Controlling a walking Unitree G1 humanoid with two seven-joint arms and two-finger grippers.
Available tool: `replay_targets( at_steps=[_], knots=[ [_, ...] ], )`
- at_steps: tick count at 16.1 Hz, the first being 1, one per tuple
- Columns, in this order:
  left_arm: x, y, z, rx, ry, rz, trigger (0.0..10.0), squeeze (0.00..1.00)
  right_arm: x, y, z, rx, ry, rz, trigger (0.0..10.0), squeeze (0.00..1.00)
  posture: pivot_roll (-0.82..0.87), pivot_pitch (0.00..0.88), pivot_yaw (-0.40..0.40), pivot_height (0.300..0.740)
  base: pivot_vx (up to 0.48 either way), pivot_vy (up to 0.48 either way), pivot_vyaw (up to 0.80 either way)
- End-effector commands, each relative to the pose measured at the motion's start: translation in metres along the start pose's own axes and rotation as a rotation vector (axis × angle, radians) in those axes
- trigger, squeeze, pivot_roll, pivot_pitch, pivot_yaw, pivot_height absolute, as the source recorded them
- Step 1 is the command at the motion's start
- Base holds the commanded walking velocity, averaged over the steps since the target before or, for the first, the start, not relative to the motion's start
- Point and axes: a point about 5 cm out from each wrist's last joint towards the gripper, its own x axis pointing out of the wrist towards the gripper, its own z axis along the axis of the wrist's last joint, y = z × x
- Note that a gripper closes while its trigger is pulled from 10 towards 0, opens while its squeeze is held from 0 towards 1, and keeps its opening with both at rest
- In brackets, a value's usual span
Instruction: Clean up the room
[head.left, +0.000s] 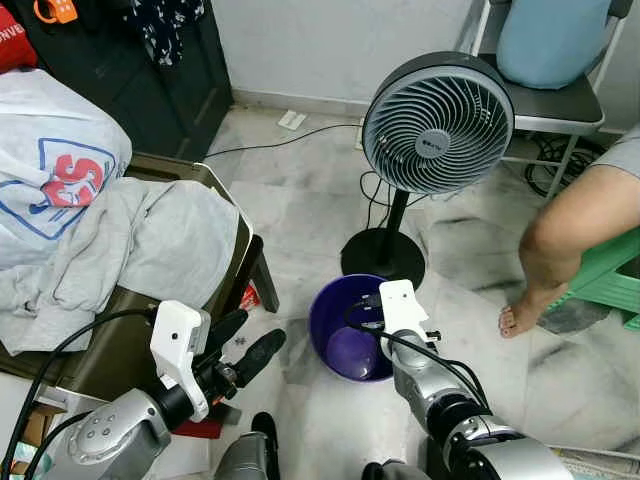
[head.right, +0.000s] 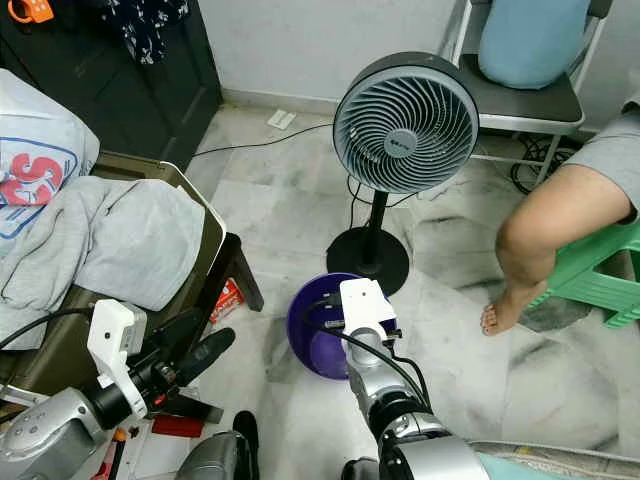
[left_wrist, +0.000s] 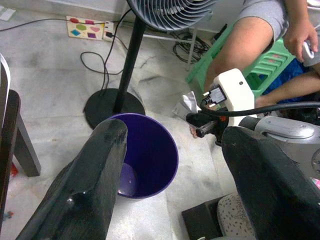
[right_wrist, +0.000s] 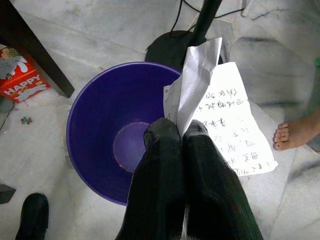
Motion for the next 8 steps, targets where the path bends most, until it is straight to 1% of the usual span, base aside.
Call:
replay_targets(
  at_steps=[1, 3, 4, 5, 6, 8],
  knots=[
    [-0.001, 0.001, -0.004, -0.003, 0.014, 0.013, 10.0, 0.00, -0.001, 0.004, -0.001, -0.001, -0.004, 0.016, 10.0, 0.00, 0.14, 0.229, 0.011, 0.740, 0.000, 0.000, 0.00],
    [0.000, 0.001, -0.004, -0.002, 0.010, 0.014, 10.0, 0.00, -0.001, 0.007, 0.009, -0.030, -0.070, 0.036, 10.0, 0.00, 0.14, 0.219, 0.010, 0.740, 0.000, 0.000, 0.00],
    [0.001, 0.002, -0.004, 0.000, 0.006, 0.015, 10.0, 0.00, -0.001, 0.006, 0.016, -0.023, -0.116, 0.042, 10.0, 0.00, 0.14, 0.212, 0.009, 0.740, 0.000, 0.000, 0.00],
    [0.002, 0.002, -0.004, 0.001, 0.004, 0.015, 10.0, 0.00, -0.001, 0.006, 0.019, -0.021, -0.139, 0.047, 10.0, 0.00, 0.13, 0.199, 0.009, 0.740, 0.000, 0.000, 0.00],
    [0.003, 0.003, -0.004, 0.003, -0.002, 0.016, 10.0, 0.00, -0.003, 0.004, 0.028, -0.017, -0.201, 0.061, 10.0, 0.00, 0.12, 0.188, 0.007, 0.740, 0.000, 0.000, 0.00],
    [0.008, 0.005, -0.002, 0.006, -0.021, 0.013, 10.0, 0.00, -0.015, -0.005, 0.038, -0.005, -0.304, 0.079, 10.0, 0.00, 0.09, 0.168, 0.002, 0.740, 0.000, 0.000, 0.00]
  ],
)
